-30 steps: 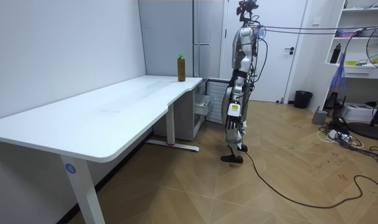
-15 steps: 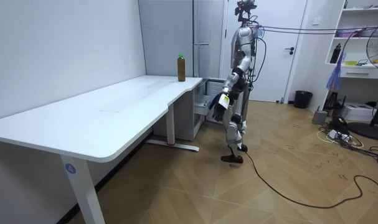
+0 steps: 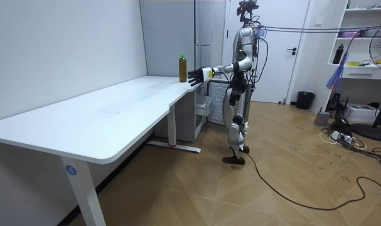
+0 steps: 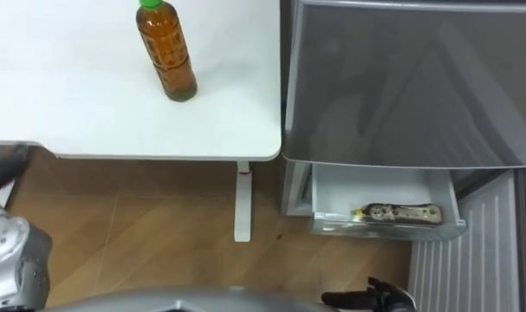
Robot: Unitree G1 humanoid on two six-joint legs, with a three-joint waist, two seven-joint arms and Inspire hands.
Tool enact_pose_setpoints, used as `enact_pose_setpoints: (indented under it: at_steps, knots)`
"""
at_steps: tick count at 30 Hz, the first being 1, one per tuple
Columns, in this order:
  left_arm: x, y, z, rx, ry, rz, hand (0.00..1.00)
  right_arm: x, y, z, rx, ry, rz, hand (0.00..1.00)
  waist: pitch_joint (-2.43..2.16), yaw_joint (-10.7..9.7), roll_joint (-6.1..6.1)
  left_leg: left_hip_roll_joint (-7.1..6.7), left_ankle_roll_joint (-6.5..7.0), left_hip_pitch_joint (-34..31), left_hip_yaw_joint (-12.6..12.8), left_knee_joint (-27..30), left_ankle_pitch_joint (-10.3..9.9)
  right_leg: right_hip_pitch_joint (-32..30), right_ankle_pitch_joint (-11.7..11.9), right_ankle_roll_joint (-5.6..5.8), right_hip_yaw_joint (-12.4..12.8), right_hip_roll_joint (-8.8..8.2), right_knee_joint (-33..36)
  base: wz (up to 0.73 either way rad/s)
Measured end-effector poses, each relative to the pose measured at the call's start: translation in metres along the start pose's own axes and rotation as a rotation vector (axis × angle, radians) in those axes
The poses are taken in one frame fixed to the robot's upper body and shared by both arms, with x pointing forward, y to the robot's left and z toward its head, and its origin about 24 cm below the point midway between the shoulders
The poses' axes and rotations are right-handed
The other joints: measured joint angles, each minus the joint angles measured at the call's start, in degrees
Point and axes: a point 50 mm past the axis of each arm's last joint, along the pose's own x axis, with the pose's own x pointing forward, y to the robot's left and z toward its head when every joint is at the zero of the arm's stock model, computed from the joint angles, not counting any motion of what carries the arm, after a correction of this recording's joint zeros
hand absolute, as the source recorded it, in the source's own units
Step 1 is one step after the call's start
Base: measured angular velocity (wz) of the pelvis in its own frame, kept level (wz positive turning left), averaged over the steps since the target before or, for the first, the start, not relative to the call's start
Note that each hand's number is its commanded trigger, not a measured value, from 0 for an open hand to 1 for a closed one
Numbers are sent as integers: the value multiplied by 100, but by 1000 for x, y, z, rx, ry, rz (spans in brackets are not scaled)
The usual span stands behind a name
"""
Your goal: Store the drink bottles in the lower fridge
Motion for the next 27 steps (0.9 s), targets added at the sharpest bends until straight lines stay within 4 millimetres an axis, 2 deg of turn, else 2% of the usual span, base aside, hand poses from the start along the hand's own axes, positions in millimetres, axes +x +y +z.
enact_pose_setpoints:
  at_steps: [3,9,16,27]
  knots:
    - [-4,-14,16,-35,-63,-104,0,0,0,2,-12,-6,8,0,1,-28,6,0,0,2,-1,-4,-1,1,0,0,4,2,1,0]
    - [-5,-25,20,-48,-72,-215,0,1,1,5,-39,-9,19,0,23,-168,8,5,0,10,22,-4,-1,-6,0,0,28,4,1,-1]
    - [-8,-34,19,-63,-56,-339,0,0,-1,2,-3,-10,23,0,36,-265,28,-1,2,28,31,-5,1,4,1,1,45,-5,-4,0]
    - [-27,-59,9,-117,24,-627,0,0,-1,6,26,-33,51,0,45,-455,60,14,3,34,61,-8,2,-4,1,2,70,5,6,-1]
